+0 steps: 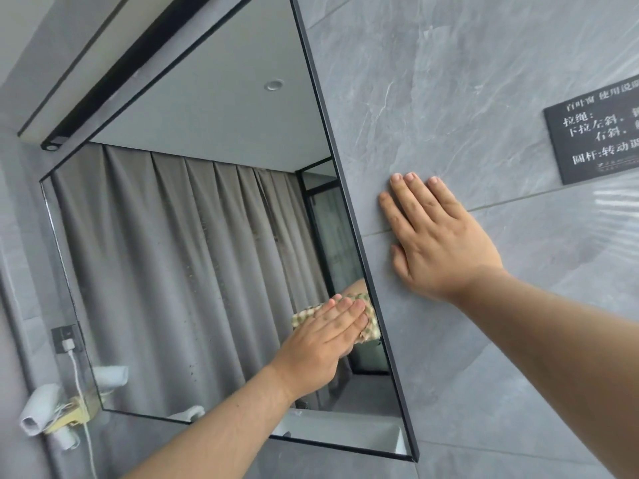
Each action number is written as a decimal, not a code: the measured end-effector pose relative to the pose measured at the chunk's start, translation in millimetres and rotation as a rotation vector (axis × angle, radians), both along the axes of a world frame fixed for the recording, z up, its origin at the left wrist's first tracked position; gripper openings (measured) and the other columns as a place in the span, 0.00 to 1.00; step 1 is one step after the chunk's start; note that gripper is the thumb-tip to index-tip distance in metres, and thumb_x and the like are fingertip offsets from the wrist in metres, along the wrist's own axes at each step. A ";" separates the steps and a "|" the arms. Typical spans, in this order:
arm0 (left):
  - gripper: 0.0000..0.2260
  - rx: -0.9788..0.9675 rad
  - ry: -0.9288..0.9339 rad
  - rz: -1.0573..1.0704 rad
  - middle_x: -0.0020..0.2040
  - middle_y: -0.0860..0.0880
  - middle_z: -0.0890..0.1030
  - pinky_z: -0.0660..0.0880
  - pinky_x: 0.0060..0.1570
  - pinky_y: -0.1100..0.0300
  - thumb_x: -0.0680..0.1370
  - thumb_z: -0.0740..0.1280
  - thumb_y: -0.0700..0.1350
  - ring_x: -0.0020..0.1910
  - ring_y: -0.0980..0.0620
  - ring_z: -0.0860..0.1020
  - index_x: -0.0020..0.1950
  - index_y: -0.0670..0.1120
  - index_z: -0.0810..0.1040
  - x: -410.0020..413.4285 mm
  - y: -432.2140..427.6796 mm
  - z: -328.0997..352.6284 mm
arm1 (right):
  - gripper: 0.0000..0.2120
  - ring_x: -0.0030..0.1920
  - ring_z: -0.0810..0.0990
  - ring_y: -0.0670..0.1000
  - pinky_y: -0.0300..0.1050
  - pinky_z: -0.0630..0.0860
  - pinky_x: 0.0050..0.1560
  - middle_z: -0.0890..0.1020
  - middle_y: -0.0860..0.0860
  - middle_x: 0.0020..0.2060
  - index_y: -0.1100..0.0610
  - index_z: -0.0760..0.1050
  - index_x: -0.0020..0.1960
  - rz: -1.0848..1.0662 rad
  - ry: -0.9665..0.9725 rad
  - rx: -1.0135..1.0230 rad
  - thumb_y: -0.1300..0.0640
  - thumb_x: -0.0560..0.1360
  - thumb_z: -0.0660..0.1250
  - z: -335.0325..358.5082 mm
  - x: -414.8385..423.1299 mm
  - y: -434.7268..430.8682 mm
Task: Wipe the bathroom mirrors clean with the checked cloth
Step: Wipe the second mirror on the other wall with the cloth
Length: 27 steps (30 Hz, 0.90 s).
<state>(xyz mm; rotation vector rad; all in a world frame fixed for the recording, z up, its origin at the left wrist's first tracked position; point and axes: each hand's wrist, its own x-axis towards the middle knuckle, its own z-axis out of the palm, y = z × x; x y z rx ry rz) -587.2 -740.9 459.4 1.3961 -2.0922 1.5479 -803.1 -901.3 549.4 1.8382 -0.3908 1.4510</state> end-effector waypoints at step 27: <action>0.35 -0.099 0.247 0.228 0.82 0.46 0.42 0.38 0.78 0.56 0.78 0.52 0.32 0.80 0.50 0.41 0.82 0.48 0.42 -7.3 5.6 -21.4 | 0.31 0.75 0.63 0.65 0.61 0.55 0.77 0.64 0.65 0.75 0.65 0.62 0.76 -0.013 -0.011 -0.005 0.50 0.77 0.54 -0.3 2.4 0.6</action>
